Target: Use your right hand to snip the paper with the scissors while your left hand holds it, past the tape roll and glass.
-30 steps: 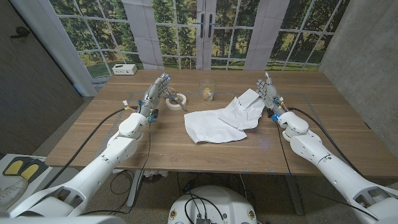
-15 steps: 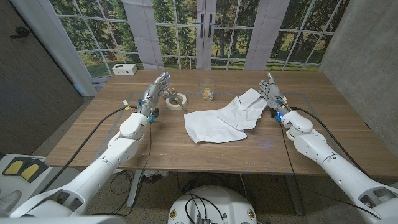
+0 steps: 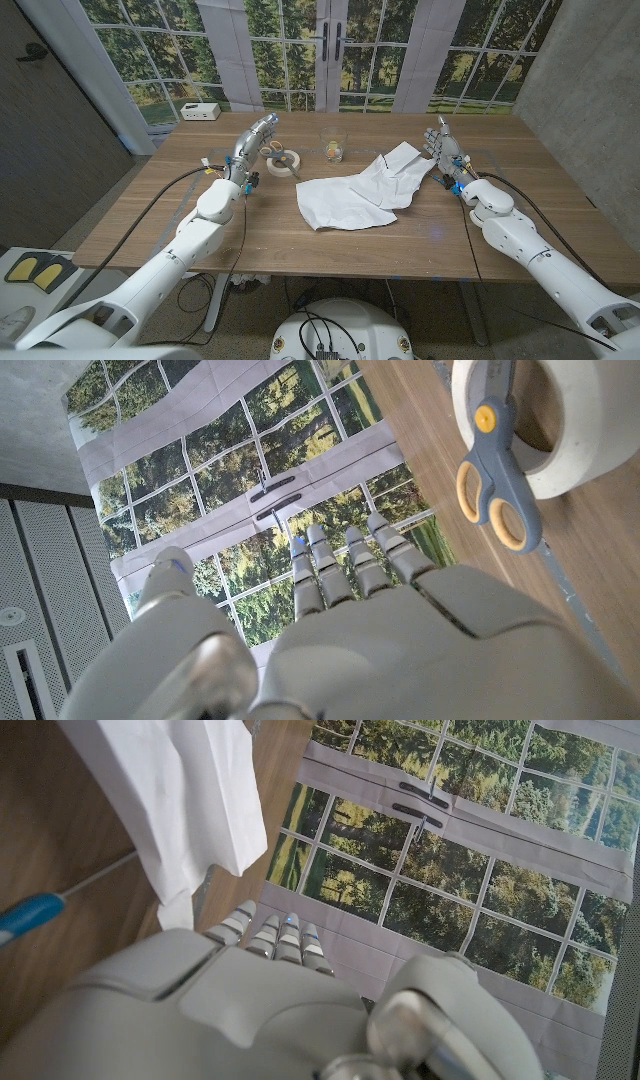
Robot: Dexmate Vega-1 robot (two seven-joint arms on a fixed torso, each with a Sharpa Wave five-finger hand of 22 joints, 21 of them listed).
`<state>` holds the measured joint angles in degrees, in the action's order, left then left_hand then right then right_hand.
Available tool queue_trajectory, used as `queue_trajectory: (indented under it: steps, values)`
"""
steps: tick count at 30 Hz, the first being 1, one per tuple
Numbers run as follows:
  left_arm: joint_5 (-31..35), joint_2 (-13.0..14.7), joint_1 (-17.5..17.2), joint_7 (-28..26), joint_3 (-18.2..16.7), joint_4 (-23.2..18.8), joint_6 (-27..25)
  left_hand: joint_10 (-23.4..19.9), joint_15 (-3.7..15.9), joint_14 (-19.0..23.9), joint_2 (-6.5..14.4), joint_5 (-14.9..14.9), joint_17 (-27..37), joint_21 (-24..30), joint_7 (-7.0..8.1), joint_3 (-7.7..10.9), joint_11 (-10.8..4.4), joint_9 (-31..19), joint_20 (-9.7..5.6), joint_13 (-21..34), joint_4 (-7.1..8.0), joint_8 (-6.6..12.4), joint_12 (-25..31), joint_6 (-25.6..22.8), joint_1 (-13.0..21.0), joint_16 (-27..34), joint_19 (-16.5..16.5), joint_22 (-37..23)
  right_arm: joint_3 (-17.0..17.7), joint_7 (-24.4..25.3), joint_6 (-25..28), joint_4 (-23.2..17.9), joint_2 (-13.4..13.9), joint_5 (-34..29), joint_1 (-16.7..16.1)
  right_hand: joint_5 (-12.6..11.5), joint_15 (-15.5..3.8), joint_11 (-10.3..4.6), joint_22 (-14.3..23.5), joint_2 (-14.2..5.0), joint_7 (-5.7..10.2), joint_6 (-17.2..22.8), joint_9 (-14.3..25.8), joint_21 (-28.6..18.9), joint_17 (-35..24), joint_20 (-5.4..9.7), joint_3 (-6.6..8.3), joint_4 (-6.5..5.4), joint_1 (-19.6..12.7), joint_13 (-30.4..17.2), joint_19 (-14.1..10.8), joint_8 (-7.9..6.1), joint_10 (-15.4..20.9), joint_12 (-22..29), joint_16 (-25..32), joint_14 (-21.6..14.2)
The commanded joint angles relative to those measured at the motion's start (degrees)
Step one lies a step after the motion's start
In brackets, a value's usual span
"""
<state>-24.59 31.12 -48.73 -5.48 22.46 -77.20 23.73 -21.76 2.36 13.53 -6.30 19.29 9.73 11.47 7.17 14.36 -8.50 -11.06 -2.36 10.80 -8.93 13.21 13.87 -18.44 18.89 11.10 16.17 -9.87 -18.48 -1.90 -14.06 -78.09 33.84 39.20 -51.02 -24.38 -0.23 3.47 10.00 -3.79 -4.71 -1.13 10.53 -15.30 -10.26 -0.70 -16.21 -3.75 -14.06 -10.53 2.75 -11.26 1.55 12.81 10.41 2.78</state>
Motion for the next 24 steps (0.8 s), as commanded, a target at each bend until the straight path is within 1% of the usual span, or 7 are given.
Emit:
queue_trajectory:
  steps: [1,7,12,15,17,20,24]
  values:
    - [3.3,3.2,0.6,1.0,0.0,0.4,0.8,-0.6,7.07,0.8,0.1,0.5,0.3,0.3,-0.51,0.16,-0.05,-0.2,-3.93,0.2,-0.1,0.26,0.1,-0.4,0.7,0.2,0.6,-0.1,0.0,3.0,-1.0,-2.4,-0.8,-1.2,-1.9,-0.3,-0.38,-0.04,0.3,-0.04,-0.11,0.3,0.1,0.1,-0.1,0.3,0.0,0.47,-0.9,-0.2,0.2,-0.2,0.3,0.2,0.3,0.2]
    - [6.1,4.4,0.8,-0.1,0.2,0.2,0.9,-0.9,7.08,0.8,0.1,0.6,0.3,0.3,-0.31,0.21,0.05,-0.2,-3.97,0.2,-0.07,0.14,0.1,-0.3,0.9,0.2,0.7,-0.2,-0.5,3.2,-1.2,-2.4,-1.0,-2.1,-1.1,-0.3,-0.44,0.11,0.3,-0.1,-0.05,0.3,0.1,0.3,-0.1,0.3,0.08,0.61,-1.2,-0.2,0.1,-0.2,0.4,0.1,0.3,0.1]
    - [10.7,6.3,0.9,-2.3,0.7,-1.7,-0.5,-1.1,7.14,0.9,0.2,0.8,0.3,0.2,-0.12,0.31,-0.07,-0.2,-4.07,0.2,-0.09,-0.05,0.1,0.1,1.2,0.2,0.7,-0.2,-0.6,2.9,-1.4,-2.5,-0.9,-2.3,-0.9,-0.4,-0.41,-0.11,0.3,-0.09,0.06,0.3,0.1,0.4,-0.1,0.43,0.12,0.74,-1.4,-0.2,0.1,-0.22,0.3,0.1,0.3,0.1]
    - [14.2,6.5,0.9,-5.1,0.7,-2.1,0.0,-4.2,7.85,1.8,0.1,1.6,0.3,0.0,0.48,0.7,-1.03,-0.3,-4.07,0.3,-0.15,-2.03,0.7,5.2,2.5,0.1,1.0,-0.2,-0.6,3.3,-1.2,-2.8,-0.8,-2.4,-1.0,-0.4,-0.46,-0.09,0.3,-0.06,0.05,0.3,0.1,0.4,-0.1,0.54,0.13,0.82,-1.5,-0.2,0.0,-0.22,0.5,0.1,0.3,0.1]
    - [15.3,7.0,1.0,-5.6,0.8,-2.5,-0.5,-5.1,8.24,2.2,0.0,2.0,0.3,0.0,-0.05,0.71,-1.46,-0.6,-4.19,0.3,-0.05,-1.4,0.8,4.4,2.8,0.1,1.2,-0.2,-0.6,3.3,-1.3,-2.9,-0.8,-2.5,-1.1,-0.4,-0.51,-0.11,0.3,-0.05,0.07,0.3,0.1,0.5,-0.1,0.55,0.14,0.87,-1.6,-0.2,0.0,-0.21,0.5,0.1,0.3,0.2]
    - [16.5,7.7,1.2,-5.6,1.0,-2.8,-1.2,-5.1,8.26,2.2,-0.1,2.3,0.3,-0.1,0.43,0.75,-1.49,-0.9,-4.27,0.4,0.04,-0.26,0.5,2.0,3.0,-0.1,1.2,-0.2,-0.5,3.8,-1.1,-3.1,-0.8,-2.5,-1.2,-0.4,-0.48,-0.08,0.3,-0.04,0.05,0.3,0.1,0.5,-0.1,0.56,0.15,0.91,-1.6,-0.2,0.0,-0.22,0.5,0.1,0.3,0.2]
    - [18.1,8.6,1.3,-6.0,1.2,-3.6,-2.1,-4.6,8.4,2.1,-0.2,2.5,0.3,-0.1,0.46,0.77,-1.43,-1.0,-4.34,0.4,0.05,-0.06,0.2,1.6,3.2,-0.2,1.2,-0.2,-0.5,4.1,-0.8,-3.6,-0.5,-2.8,-1.3,-0.5,-0.56,-0.12,0.3,-0.03,0.05,0.4,0.1,0.6,-0.1,0.61,0.17,1.0,-1.8,-0.2,-0.1,-0.24,0.5,0.1,0.3,0.2]
